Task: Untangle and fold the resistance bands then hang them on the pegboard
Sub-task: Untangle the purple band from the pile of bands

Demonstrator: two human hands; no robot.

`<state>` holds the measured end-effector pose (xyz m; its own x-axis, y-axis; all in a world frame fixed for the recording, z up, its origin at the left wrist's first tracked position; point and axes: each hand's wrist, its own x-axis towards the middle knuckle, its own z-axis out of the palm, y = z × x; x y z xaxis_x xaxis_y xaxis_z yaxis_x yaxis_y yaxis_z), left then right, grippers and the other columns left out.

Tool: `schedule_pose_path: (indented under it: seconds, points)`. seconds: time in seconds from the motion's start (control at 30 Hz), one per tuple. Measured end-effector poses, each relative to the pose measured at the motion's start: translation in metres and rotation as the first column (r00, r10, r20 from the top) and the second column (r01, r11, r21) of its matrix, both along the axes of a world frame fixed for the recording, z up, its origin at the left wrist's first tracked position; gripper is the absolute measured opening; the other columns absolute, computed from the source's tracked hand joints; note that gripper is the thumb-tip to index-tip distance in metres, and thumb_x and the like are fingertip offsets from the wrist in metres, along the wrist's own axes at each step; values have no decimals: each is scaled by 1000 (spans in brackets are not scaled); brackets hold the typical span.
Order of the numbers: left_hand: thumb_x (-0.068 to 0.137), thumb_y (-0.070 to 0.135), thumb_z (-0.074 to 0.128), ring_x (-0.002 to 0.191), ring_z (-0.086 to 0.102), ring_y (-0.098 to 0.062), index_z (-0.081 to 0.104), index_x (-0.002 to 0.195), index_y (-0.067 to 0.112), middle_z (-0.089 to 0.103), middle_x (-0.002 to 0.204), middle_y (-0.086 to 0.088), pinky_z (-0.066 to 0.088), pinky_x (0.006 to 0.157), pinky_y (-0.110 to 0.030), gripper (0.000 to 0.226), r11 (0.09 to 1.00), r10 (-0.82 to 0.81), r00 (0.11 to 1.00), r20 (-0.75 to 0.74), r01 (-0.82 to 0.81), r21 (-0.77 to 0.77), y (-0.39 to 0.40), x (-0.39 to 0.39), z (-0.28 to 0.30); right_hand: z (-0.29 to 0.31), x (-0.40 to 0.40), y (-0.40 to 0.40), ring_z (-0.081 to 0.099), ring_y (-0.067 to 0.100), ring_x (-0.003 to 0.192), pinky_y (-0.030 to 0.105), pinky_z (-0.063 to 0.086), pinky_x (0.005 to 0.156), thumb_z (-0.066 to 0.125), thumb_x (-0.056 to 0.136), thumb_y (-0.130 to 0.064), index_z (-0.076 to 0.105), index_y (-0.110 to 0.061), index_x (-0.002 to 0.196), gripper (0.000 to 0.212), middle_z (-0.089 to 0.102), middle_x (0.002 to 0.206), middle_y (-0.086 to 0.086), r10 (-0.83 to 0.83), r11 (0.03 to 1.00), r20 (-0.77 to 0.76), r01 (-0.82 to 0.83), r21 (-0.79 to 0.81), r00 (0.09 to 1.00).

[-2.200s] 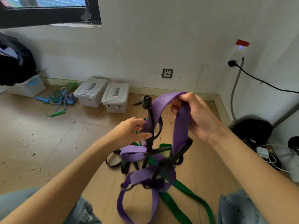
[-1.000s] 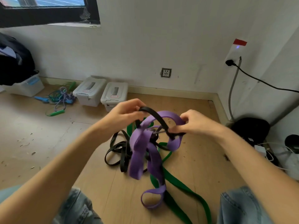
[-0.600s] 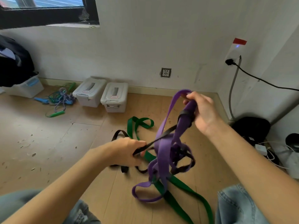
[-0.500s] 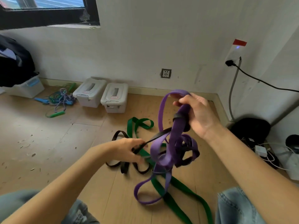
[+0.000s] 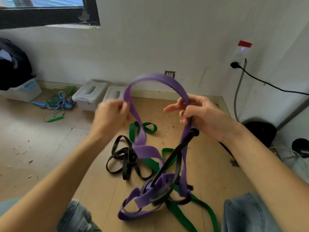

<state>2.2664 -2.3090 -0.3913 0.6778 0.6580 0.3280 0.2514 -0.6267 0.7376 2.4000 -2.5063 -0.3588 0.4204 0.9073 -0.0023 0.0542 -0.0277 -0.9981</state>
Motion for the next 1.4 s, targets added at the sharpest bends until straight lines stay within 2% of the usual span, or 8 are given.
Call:
schedule_pose_path:
  seconds: [0.17, 0.3, 0.53, 0.73, 0.93, 1.07, 1.27, 1.4]
  points:
    - [93, 10, 46, 41, 51, -1, 63, 68, 14, 59, 55, 1, 41, 43, -16, 30, 949, -211, 966, 148, 239, -208, -30, -2, 29, -12, -10, 12, 63, 7, 105, 24, 53, 85, 76, 70, -25, 43, -29, 127, 66, 61, 121, -7, 138, 972, -21, -140, -189, 990]
    - [92, 5, 50, 60, 65, -18, 66, 86, -1, 67, 70, -12, 54, 59, -29, 19, 858, -462, 883, 85, 469, -211, -49, 2, 20, -31, -27, 21, 66, 7, 85, 21, 52, 78, 72, 79, -19, 64, -20, 98, 21, 70, 87, -7, 170, 957, 199, -113, -269, 965]
    - [80, 23, 70, 110, 59, -11, 42, 133, 22, 59, 123, 1, 48, 95, -31, 60, 546, -782, 609, -134, 566, -617, -32, -4, -28, -3, -13, 17, 64, 14, 72, 25, 54, 70, 72, 69, -15, 65, -14, 69, 7, 65, 74, 4, -34, 936, -299, 135, 324, 954]
    - [83, 15, 64, 72, 67, -11, 65, 88, 14, 70, 82, -1, 55, 66, -19, 5, 795, -490, 866, -104, 394, -461, -38, 6, -27, -11, 0, 11, 60, 27, 108, 40, 46, 98, 67, 74, -22, 54, -17, 112, 40, 62, 118, 11, -295, 932, -397, 354, 83, 869]
    - [75, 26, 68, 59, 64, -8, 65, 81, 7, 68, 70, -3, 53, 54, -17, 20, 443, -136, 895, 424, 438, -782, -16, 3, 27, -53, -42, 23, 61, 10, 108, 29, 46, 96, 59, 89, -37, 60, -25, 120, 34, 66, 116, -4, 375, 845, 40, -324, -425, 926]
    - [83, 34, 60, 69, 69, -11, 65, 84, 6, 72, 74, -4, 55, 59, -20, 28, 285, -96, 883, 460, 468, -837, -8, 2, 29, -55, -53, 30, 66, 16, 85, 25, 50, 75, 57, 89, -28, 66, -18, 97, 15, 70, 92, 3, 164, 934, 85, -126, -335, 983]
    - [69, 46, 73, 101, 66, -24, 72, 91, 19, 71, 102, -8, 52, 90, -33, 35, 485, -690, 718, -90, 367, -793, -24, -16, 0, -35, -33, 30, 58, 15, 67, 26, 44, 64, 42, 94, -26, 59, -10, 89, 25, 64, 77, 8, -197, 971, -132, 174, -166, 971]
    - [84, 29, 64, 61, 62, 3, 69, 90, 10, 69, 71, 6, 45, 58, -10, 21, 742, -564, 805, -184, 397, -540, -53, -7, -11, -32, -31, 29, 59, 16, 69, 28, 45, 68, 39, 95, -37, 59, -15, 84, 32, 64, 81, 10, -208, 960, -142, 174, -217, 968]
